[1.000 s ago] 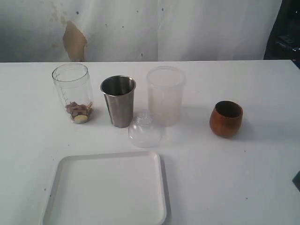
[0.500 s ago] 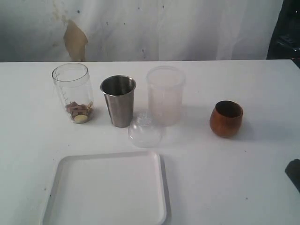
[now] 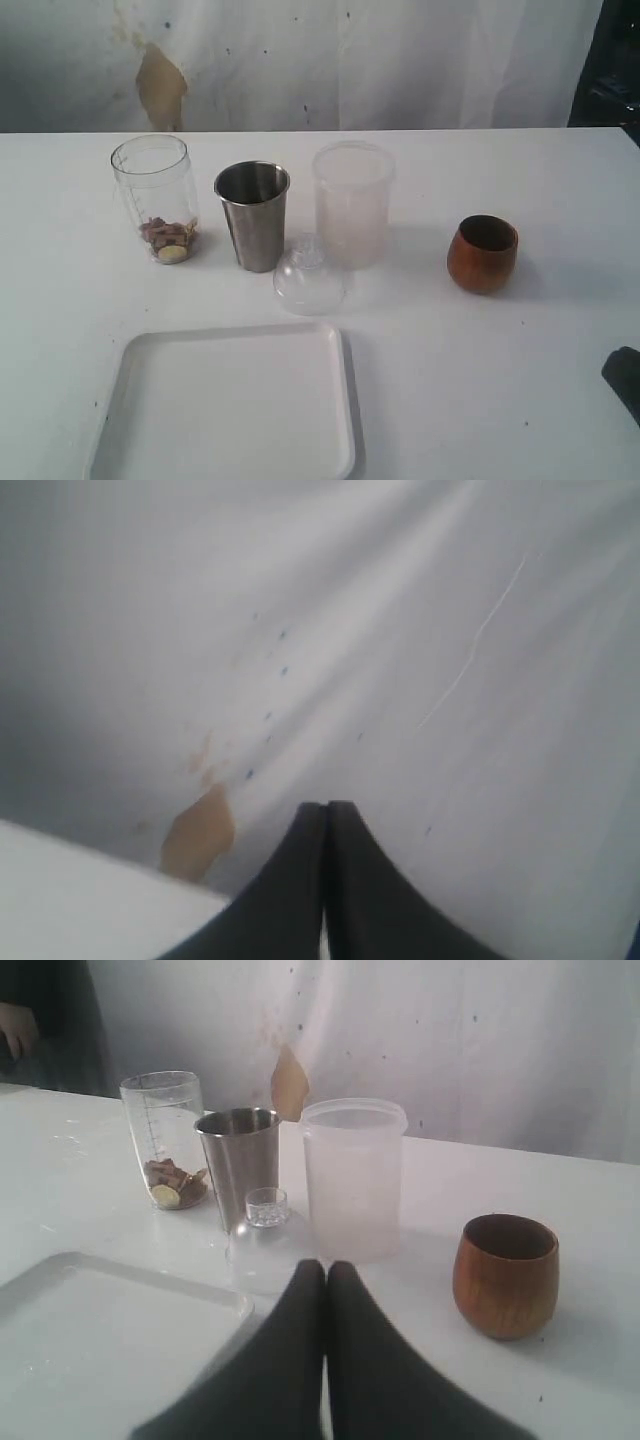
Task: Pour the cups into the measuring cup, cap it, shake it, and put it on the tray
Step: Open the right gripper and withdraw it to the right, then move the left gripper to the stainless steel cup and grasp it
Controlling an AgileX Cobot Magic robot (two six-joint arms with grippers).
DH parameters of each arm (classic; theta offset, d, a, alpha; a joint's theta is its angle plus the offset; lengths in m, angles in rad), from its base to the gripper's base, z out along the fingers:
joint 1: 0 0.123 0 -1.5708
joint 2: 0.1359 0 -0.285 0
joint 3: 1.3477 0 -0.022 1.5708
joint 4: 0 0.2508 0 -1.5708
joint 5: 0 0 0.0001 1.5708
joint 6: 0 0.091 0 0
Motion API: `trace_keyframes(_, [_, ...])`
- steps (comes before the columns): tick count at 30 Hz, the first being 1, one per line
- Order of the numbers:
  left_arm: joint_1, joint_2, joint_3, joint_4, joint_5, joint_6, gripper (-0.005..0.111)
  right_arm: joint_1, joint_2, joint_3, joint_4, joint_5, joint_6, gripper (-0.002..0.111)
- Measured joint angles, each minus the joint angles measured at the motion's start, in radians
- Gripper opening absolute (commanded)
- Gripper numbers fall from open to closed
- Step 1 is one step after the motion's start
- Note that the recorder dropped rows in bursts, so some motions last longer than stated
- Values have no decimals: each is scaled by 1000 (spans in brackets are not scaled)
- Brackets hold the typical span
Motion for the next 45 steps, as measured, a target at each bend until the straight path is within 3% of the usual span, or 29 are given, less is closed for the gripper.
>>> trace_keyframes(4, [0, -2, 0, 0, -211, -54, 0, 0, 0, 0, 2, 0, 0, 0])
trace_keyframes(7, [0, 41, -45, 45, -256, -53, 0, 0, 0, 0, 2, 0, 0, 0])
trace_keyframes(16, [0, 445, -186, 459, -458, -303, 1, 0, 0, 0, 2, 0, 0, 0])
trace_keyframes(21, [0, 730, -192, 652, -605, -352, 24, 0, 0, 0, 2, 0, 0, 0])
trace_keyframes(23, [0, 839, -194, 675, -660, -354, 39, 0, 0, 0, 2, 0, 0, 0])
trace_keyframes(24, [0, 892, -194, 679, -693, -354, 53, 0, 0, 0, 2, 0, 0, 0])
trace_keyframes(26, [0, 1026, -194, 683, -773, -328, 66, 0, 0, 0, 2, 0, 0, 0])
trace_keyframes(32, [0, 1327, -238, 664, -951, -156, 79, 0, 0, 0, 2, 0, 0, 0])
trace_keyframes(37, [-96, 1518, -332, 623, -975, -51, 80, 0, 0, 0, 2, 0, 0, 0])
trace_keyframes(41, [-249, 1668, -378, 432, -991, 187, 80, 0, 0, 0, 2, 0, 0, 0])
trace_keyframes(45, [-325, 1764, -423, 342, -1010, 270, 80, 0, 0, 0, 2, 0, 0, 0])
